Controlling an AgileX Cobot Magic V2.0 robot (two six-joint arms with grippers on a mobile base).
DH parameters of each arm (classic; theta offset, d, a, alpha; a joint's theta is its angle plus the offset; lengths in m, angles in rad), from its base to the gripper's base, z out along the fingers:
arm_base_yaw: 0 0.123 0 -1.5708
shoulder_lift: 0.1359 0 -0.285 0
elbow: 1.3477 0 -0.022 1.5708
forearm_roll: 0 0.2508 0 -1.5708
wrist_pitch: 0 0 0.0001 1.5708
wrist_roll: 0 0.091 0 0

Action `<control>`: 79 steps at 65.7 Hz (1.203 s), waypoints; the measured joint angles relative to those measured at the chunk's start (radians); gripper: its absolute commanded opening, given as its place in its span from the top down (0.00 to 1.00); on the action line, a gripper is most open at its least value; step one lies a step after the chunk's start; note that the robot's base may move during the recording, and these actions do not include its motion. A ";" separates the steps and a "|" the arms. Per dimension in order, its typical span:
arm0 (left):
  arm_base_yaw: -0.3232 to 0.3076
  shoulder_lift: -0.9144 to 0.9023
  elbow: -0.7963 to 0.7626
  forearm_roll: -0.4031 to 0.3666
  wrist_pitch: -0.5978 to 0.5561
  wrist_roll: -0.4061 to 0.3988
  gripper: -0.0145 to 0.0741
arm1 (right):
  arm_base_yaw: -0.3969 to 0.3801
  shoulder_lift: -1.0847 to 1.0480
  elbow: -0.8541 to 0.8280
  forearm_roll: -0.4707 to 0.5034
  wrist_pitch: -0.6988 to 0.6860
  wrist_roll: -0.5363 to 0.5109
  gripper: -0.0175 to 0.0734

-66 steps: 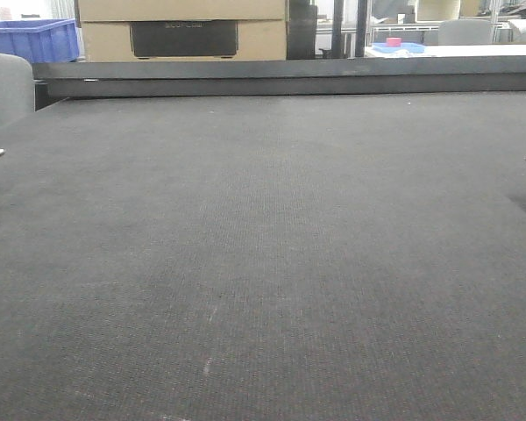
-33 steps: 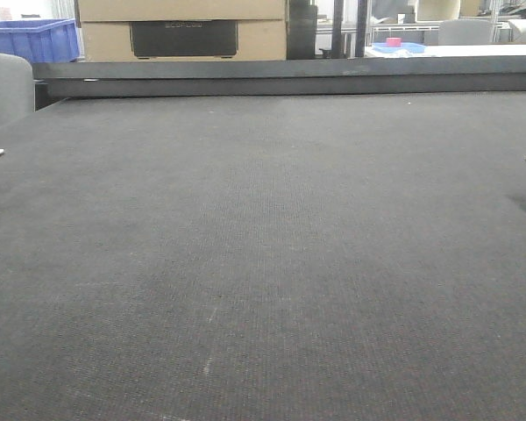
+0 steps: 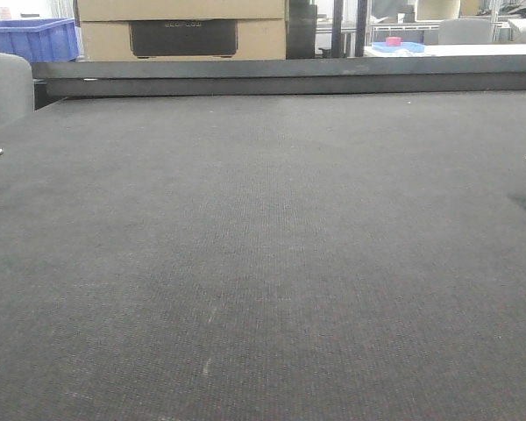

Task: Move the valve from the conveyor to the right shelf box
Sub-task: 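Lower both open grippers over the two white-and-brass valves on the conveyor, then close the right gripper around its valve body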

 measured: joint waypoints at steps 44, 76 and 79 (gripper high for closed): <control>-0.012 0.492 -0.731 -0.023 0.565 0.000 0.15 | 0.000 0.369 -0.451 0.000 0.203 0.000 0.18; -0.097 0.550 -0.782 -0.016 0.594 0.000 0.16 | 0.000 1.005 -1.042 -0.002 0.804 0.000 0.18; -0.102 0.550 -0.782 -0.016 0.594 0.000 0.16 | 0.000 1.067 -1.086 -0.002 0.865 -0.008 0.18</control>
